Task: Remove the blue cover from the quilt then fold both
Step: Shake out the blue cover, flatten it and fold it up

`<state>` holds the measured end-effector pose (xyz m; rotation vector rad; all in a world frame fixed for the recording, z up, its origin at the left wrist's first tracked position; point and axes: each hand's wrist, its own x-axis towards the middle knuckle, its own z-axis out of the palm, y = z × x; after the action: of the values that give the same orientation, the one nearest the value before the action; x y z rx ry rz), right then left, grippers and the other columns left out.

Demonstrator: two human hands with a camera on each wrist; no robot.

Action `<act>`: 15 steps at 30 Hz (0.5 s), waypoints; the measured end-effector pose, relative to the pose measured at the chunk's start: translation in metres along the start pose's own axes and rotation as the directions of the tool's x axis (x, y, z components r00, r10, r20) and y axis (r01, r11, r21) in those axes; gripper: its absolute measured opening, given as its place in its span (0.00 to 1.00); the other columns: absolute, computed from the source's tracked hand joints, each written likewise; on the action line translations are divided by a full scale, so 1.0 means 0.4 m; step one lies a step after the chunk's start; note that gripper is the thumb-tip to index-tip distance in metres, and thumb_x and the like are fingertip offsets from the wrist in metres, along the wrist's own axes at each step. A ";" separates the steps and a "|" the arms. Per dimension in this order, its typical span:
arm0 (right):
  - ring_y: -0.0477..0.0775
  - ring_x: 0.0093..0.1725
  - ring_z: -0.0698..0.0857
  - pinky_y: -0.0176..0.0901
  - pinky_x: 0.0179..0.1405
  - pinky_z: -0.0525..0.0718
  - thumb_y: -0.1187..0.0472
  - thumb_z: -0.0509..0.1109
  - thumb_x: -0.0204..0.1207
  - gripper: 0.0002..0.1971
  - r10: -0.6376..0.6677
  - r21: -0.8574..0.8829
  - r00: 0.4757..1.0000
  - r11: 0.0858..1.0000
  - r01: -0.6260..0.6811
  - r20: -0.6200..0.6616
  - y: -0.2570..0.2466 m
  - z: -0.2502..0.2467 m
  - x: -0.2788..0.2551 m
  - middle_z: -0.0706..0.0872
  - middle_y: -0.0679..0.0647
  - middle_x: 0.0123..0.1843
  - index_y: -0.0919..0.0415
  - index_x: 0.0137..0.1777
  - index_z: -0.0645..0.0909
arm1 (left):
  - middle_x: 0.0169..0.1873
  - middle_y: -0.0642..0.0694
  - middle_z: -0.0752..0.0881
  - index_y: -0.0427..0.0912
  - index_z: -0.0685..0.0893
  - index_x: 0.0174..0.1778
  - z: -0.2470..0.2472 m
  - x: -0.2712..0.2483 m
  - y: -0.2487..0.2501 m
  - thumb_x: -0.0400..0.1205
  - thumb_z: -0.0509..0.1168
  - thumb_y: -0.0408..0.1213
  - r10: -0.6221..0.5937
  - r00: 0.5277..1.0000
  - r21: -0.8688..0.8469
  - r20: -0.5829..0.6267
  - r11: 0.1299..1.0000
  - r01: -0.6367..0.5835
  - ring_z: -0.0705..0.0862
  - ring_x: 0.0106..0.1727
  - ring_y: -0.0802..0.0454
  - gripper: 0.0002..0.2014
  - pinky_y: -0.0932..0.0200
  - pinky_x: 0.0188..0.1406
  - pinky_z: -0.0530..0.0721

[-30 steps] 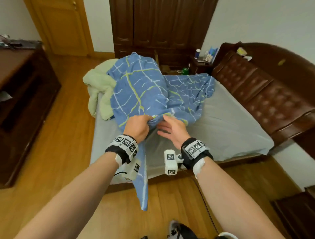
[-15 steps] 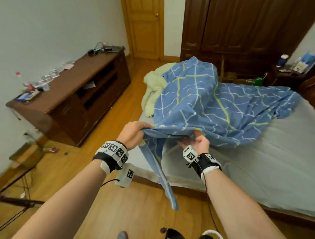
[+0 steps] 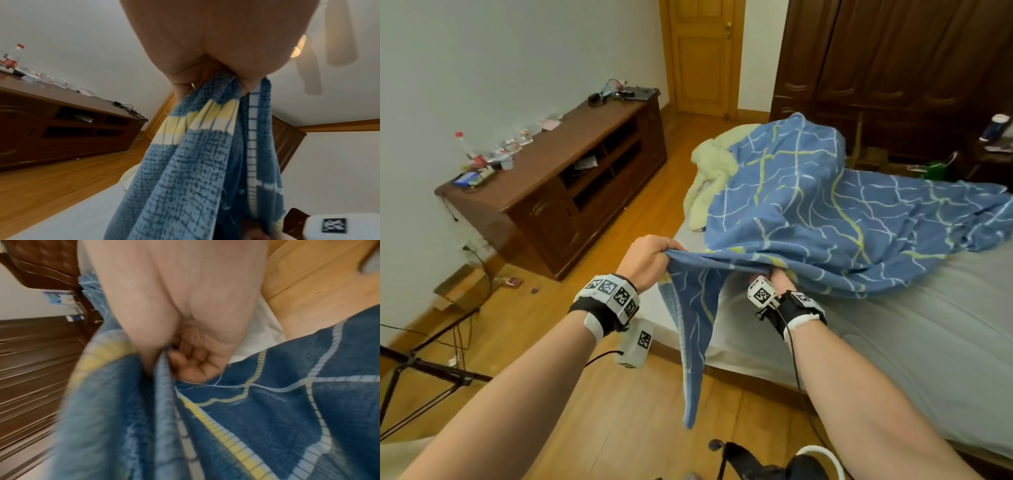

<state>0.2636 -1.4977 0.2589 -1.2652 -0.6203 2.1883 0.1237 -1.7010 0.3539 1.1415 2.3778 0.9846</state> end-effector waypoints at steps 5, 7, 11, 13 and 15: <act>0.49 0.18 0.75 0.32 0.13 0.74 0.63 0.67 0.81 0.06 -0.230 -0.091 0.915 0.973 0.212 -0.331 -0.080 -0.076 0.005 0.77 0.58 0.29 0.62 0.43 0.78 | 0.48 0.49 0.87 0.50 0.89 0.57 0.046 0.067 -0.054 0.74 0.55 0.21 -0.083 0.995 0.245 0.057 0.967 0.067 0.83 0.51 0.48 0.26 0.53 0.47 0.83; 0.51 0.22 0.76 0.40 0.21 0.77 0.61 0.69 0.78 0.10 -0.357 -0.172 0.832 0.934 0.313 -0.424 -0.115 -0.123 -0.021 0.80 0.57 0.30 0.61 0.36 0.80 | 0.57 0.47 0.88 0.54 0.86 0.64 0.100 0.093 -0.061 0.75 0.55 0.22 -0.049 0.989 0.322 0.141 0.947 0.001 0.85 0.56 0.44 0.30 0.54 0.48 0.83; 0.45 0.25 0.74 0.46 0.33 0.75 0.65 0.69 0.77 0.18 -0.699 -0.493 0.690 0.675 0.549 -0.189 -0.180 -0.165 -0.110 0.78 0.48 0.26 0.56 0.24 0.79 | 0.77 0.44 0.72 0.52 0.64 0.82 0.244 0.133 -0.004 0.73 0.66 0.28 0.097 0.923 0.278 0.372 0.937 -0.211 0.73 0.75 0.41 0.40 0.47 0.66 0.78; 0.49 0.25 0.75 0.43 0.28 0.76 0.64 0.70 0.78 0.15 -0.677 -0.531 0.729 0.584 0.614 0.098 -0.184 -0.141 -0.164 0.78 0.53 0.26 0.56 0.29 0.79 | 0.76 0.43 0.72 0.47 0.61 0.83 0.322 0.124 0.079 0.66 0.74 0.40 0.301 0.833 0.113 0.465 0.912 -0.393 0.73 0.74 0.44 0.48 0.48 0.70 0.75; 0.51 0.25 0.78 0.40 0.26 0.79 0.63 0.70 0.81 0.14 -0.602 -0.517 0.752 0.568 0.640 0.269 -0.195 -0.119 -0.199 0.83 0.56 0.26 0.61 0.33 0.83 | 0.59 0.49 0.79 0.40 0.70 0.74 0.376 0.100 0.175 0.66 0.77 0.47 0.412 0.800 -0.130 0.437 0.909 -0.397 0.78 0.59 0.53 0.41 0.60 0.61 0.78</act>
<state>0.3559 -1.4847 0.3365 -0.9998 -1.5980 1.4585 0.2197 -1.5719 0.2966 1.7013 1.7720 0.7540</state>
